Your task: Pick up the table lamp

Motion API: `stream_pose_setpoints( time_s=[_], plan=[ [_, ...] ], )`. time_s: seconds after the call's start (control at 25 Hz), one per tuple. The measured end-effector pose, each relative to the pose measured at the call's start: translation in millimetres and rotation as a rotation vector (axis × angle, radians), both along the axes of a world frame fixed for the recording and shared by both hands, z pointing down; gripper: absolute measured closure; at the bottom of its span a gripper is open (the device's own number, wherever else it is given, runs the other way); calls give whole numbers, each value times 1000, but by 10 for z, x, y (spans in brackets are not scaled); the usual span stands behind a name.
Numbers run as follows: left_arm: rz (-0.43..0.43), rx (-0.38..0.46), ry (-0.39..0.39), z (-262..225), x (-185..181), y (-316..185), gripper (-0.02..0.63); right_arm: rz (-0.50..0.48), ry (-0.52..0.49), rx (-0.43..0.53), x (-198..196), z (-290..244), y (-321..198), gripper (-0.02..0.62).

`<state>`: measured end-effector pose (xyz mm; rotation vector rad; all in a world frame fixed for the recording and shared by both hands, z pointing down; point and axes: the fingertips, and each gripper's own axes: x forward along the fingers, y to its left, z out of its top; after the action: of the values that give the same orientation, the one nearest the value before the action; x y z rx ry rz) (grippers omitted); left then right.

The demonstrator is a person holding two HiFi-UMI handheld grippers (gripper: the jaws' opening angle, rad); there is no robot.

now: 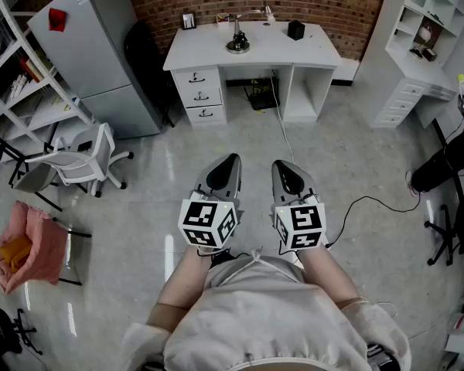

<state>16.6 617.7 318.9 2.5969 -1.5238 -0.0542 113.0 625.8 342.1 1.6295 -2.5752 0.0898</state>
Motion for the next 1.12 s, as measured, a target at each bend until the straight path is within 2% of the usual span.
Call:
stream_pose_setpoints(
  time_s=[0.48,0.76,0.92,1.12],
  plan=[
    [8,-19,0,110,150,-7,586,38,-18,-15,186,56,0,566],
    [15,-66,-1,330,186,-30,586,43,-10,-7,185,129,-64,566],
    [8,-111,13,497,147,-195,586,25,-17,-48,125,271,-228,566],
    [14,-123,14,590,51,-594,586,24,-17,-73,24,382,-625,566]
  ],
)
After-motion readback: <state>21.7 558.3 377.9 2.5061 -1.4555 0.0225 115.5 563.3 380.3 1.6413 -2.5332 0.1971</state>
